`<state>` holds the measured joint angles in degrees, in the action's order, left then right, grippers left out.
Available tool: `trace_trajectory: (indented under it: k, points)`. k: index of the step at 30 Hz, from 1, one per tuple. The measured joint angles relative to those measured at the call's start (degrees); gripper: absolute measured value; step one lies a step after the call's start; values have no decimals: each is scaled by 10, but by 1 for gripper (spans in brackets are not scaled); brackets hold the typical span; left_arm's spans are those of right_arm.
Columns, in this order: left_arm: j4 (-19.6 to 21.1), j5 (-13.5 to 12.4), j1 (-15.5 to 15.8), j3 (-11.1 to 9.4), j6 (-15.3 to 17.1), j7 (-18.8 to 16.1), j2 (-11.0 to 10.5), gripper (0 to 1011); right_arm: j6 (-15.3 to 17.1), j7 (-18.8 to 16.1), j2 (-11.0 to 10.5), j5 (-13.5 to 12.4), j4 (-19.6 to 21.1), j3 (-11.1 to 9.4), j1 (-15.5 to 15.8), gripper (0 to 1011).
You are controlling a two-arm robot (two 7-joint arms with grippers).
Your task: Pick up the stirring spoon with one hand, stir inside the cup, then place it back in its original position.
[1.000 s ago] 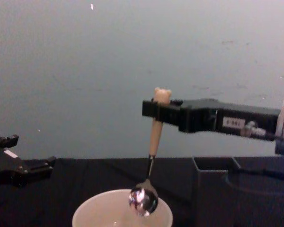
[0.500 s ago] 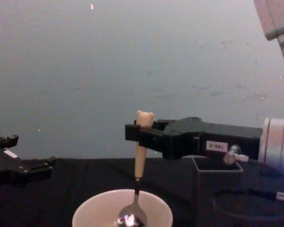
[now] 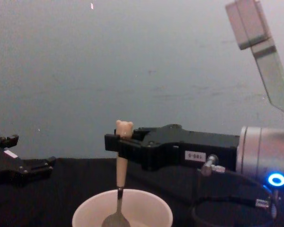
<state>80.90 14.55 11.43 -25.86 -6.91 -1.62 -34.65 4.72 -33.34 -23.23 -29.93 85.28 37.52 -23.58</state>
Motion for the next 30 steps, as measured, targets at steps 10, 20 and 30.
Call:
trace_trajectory:
  k: [10, 20, 30]
  points:
    - [0, 0, 0, 0, 0, 0, 0, 1001, -17, 9, 31, 36, -37, 10, -13, 211]
    - [0, 0, 0, 0, 0, 0, 0, 1001, -25, 36, 66, 62, -86, -5, -32, 211]
    - [0, 0, 0, 0, 0, 0, 0, 1001, -31, 43, 63, 76, -93, -29, -30, 211]
